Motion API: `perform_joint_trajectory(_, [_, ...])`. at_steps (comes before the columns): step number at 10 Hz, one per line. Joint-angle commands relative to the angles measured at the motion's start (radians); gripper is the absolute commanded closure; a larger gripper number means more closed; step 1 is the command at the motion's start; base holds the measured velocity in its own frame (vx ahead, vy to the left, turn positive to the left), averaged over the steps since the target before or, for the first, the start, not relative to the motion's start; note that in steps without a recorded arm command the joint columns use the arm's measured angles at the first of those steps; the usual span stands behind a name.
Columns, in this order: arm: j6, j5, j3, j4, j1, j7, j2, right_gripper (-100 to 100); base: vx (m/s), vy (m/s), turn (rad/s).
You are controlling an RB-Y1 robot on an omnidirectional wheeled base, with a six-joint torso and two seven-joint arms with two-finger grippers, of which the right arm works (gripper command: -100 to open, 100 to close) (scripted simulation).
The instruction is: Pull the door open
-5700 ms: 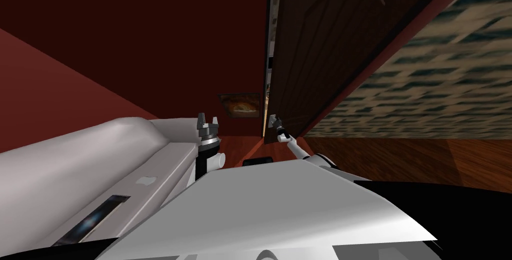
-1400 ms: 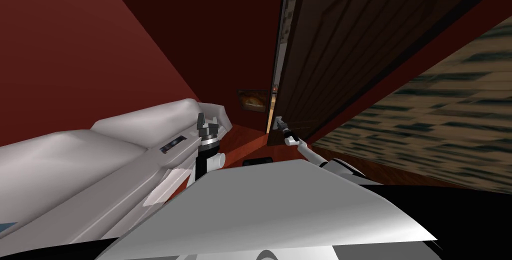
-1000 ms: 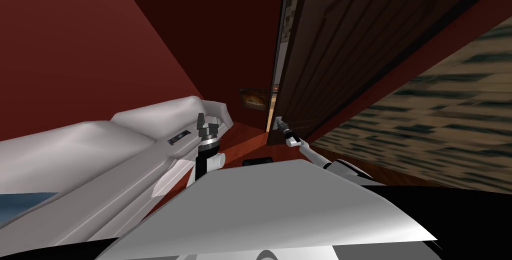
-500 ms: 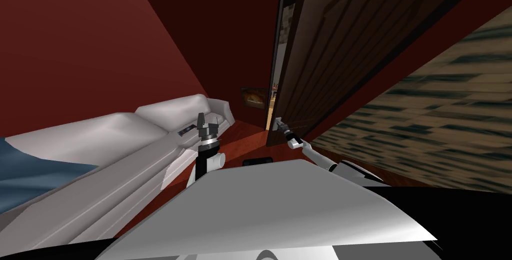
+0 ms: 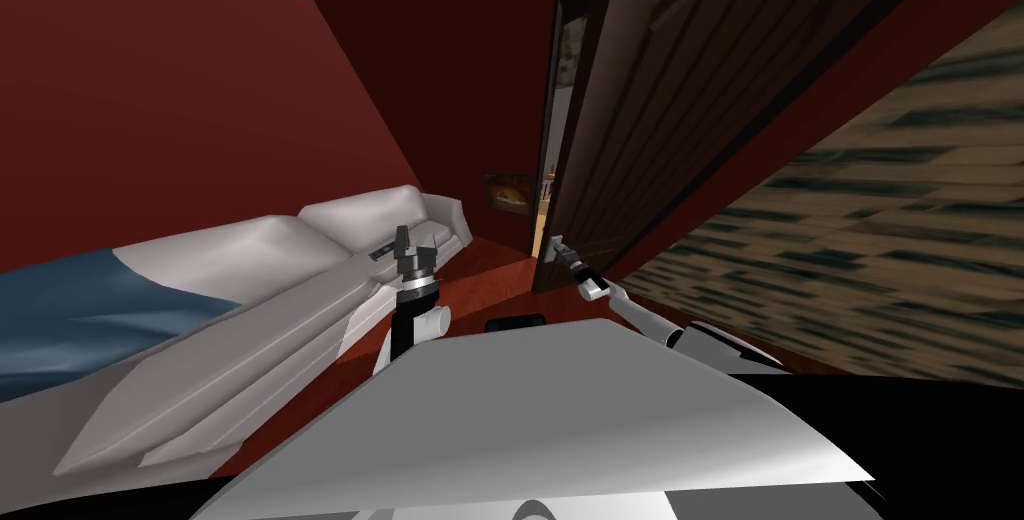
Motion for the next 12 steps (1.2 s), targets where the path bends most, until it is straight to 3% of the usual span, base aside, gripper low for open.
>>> perform_joint_trajectory(1, [-0.018,0.006,0.019,-0.007,0.008,-0.018,-0.015,100,-0.187,-0.093,0.072])
perform_joint_trajectory(5, [-0.054,0.017,0.062,-0.029,0.022,-0.062,-0.063,100,-0.186,-0.108,0.086])
perform_joint_trajectory(6, [-0.047,0.016,0.056,-0.027,0.021,-0.055,-0.058,100,-0.075,-0.024,0.006])
perform_joint_trajectory(12, [-0.131,0.041,0.127,-0.035,0.038,-0.130,-0.133,100,-0.166,-0.124,0.123])
